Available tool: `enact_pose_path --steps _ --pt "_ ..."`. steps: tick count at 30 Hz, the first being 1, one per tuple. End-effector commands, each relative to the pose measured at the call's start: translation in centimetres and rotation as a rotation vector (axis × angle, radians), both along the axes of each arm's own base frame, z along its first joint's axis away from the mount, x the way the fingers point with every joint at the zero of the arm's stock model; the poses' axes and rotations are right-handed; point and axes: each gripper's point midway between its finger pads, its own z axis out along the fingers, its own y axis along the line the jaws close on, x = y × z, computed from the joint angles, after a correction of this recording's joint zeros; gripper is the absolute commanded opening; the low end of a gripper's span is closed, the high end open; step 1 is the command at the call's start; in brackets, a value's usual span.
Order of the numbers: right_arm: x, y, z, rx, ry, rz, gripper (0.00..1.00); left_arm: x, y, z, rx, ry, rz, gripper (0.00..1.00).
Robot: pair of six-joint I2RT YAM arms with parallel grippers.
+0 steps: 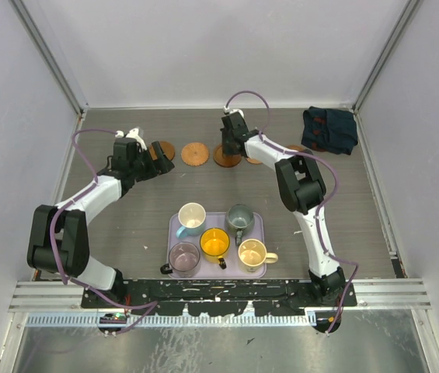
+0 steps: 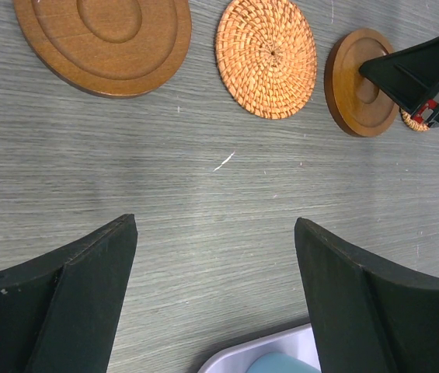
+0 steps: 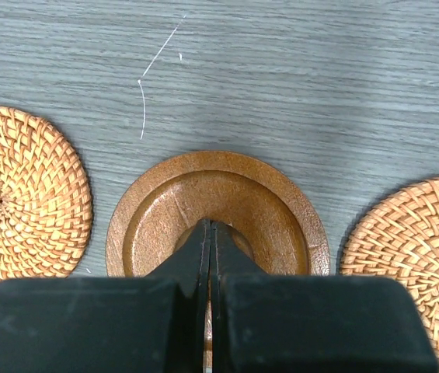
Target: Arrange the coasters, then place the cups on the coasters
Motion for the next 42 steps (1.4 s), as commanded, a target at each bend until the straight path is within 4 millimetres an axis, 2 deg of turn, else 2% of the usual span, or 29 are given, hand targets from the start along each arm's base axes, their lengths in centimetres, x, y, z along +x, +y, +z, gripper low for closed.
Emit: enact_pose_path --steps 1,12,21,30,42 --pt "0.1 0.2 -1.4 -0.006 0.020 0.022 0.01 0.3 0.1 0.3 0.016 -0.026 -0.010 0.84" --pt "0.0 -0.4 -1.2 -0.034 0.014 0.011 0.01 0.2 0.1 0.1 0.014 -0.021 -0.014 0.84" --pt "0.3 -0.4 0.7 -0.021 -0.034 0.012 0.01 0.3 0.2 0.1 0.019 -0.024 -0.012 0.84" --pt "0.8 -0.4 3.8 -0.002 -0.098 0.005 0.01 0.3 0.5 0.5 0.037 -0.037 -0.006 0.84" --pt "-0.5 -1.8 10.3 0.020 -0.209 -0.009 0.01 0.6 0.4 -0.2 0.035 -0.025 -0.004 0.84"
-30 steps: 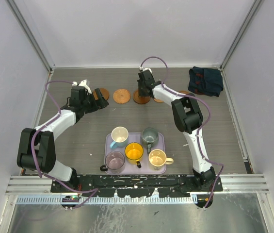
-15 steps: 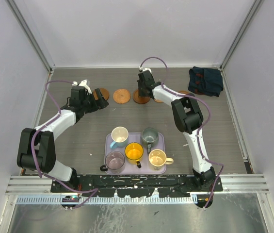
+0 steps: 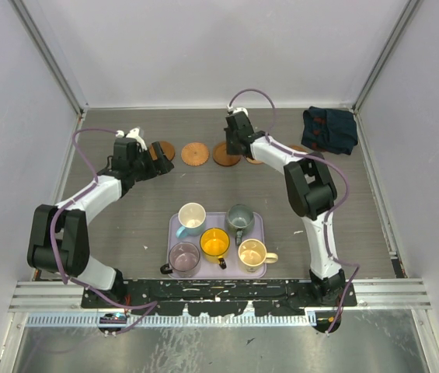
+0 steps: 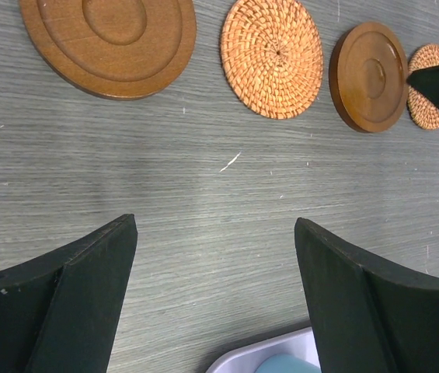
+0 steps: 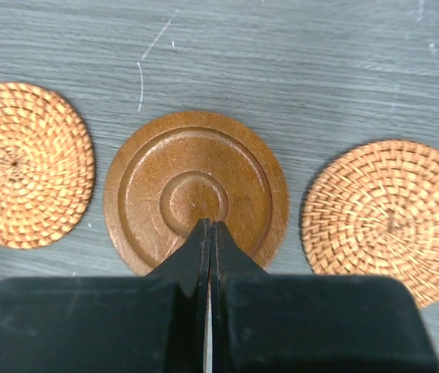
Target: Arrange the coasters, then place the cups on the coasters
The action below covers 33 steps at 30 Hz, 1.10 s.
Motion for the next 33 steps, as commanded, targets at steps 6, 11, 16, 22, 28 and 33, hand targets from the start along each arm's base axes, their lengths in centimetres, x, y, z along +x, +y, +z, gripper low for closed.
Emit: enact_pose_path --steps 6,11,16,22,28,33 --pt "0.7 -2.6 10.0 -0.008 -0.227 -0.079 0.01 0.7 0.2 -0.4 0.008 -0.011 0.006 0.84" --pt "-0.4 -6.9 9.1 -0.044 -0.211 -0.189 0.01 0.6 0.2 -0.3 0.007 -0.012 0.006 0.84" --pt "-1.5 -14.0 8.6 -0.009 -0.182 -0.352 0.01 0.7 0.4 -0.2 0.009 -0.017 0.015 0.84" --pt "-3.6 -21.3 8.0 -0.024 -0.161 -0.506 0.01 0.7 0.1 -0.5 -0.019 -0.012 0.013 0.84" --pt "-5.2 -25.7 6.3 -0.057 -0.121 -0.600 0.01 0.5 0.1 -0.8 -0.022 -0.004 0.013 0.84" --pt "-5.6 -28.1 4.3 -0.067 -0.071 -0.657 0.01 0.4 0.2 -0.9 -0.016 -0.001 0.014 0.84"
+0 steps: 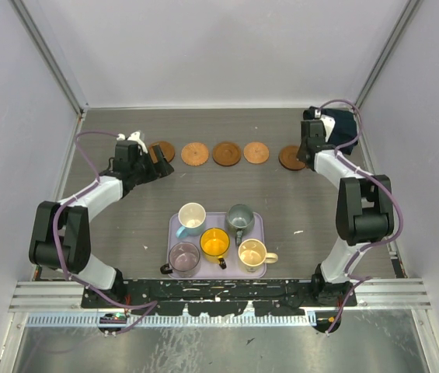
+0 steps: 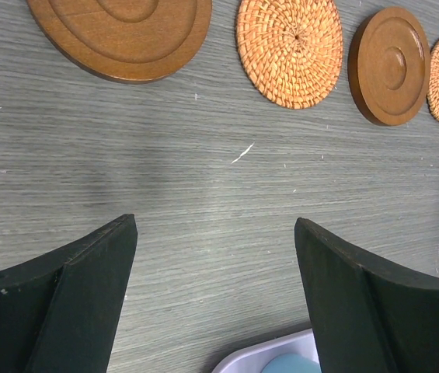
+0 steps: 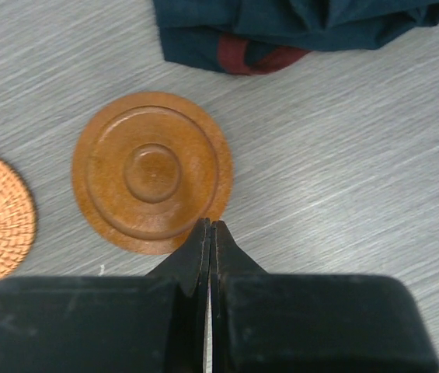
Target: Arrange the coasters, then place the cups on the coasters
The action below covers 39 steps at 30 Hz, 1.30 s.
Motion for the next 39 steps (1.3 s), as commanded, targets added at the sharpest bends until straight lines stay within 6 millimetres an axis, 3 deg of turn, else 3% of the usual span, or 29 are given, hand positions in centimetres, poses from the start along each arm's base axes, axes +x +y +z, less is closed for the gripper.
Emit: enact_pose_path --steps 1,10,25,39 --pt "0.3 -2.3 -0.2 0.004 -0.021 -0.073 0.01 0.7 0.1 0.7 -0.014 -0.037 0.007 0.84" --pt "0.0 -3.4 -2.7 0.028 0.033 -0.100 0.01 0.7 0.3 0.4 -0.003 -0.031 0.014 0.84" --pt "-0.9 -2.6 -5.7 0.059 0.110 -0.071 0.01 0.7 0.4 0.2 -0.002 -0.026 0.021 0.84" --pt "0.0 -1.9 -7.2 0.086 0.129 -0.039 0.01 0.9 0.9 0.2 0.001 -0.024 0.030 0.84"
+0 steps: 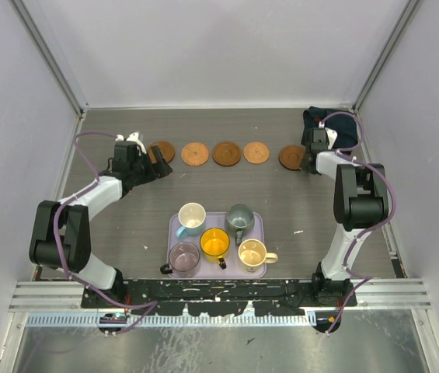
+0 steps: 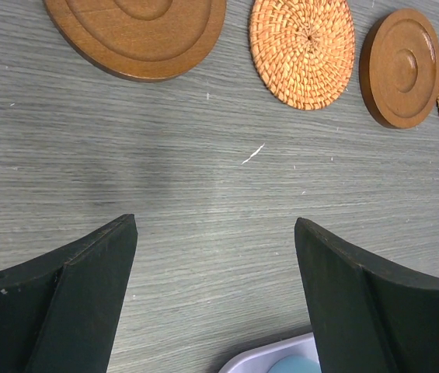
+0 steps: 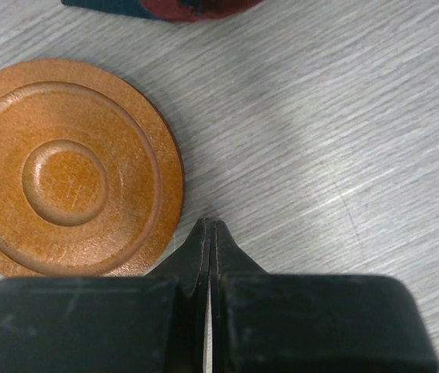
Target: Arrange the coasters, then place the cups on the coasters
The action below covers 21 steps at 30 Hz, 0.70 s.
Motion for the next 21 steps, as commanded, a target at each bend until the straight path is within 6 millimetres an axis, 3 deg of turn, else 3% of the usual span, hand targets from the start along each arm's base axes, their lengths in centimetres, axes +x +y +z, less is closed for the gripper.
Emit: enact_pose_path --steps 1,21 --pt "1.1 0.8 -0.3 0.035 -0.015 0.020 0.01 0.9 0.3 0.6 -0.002 -0.035 0.016 0.84" --pt "2.0 2.4 -0.9 0.112 -0.020 0.068 0.01 0.9 0.8 0.1 0.007 -0.023 0.027 0.84"
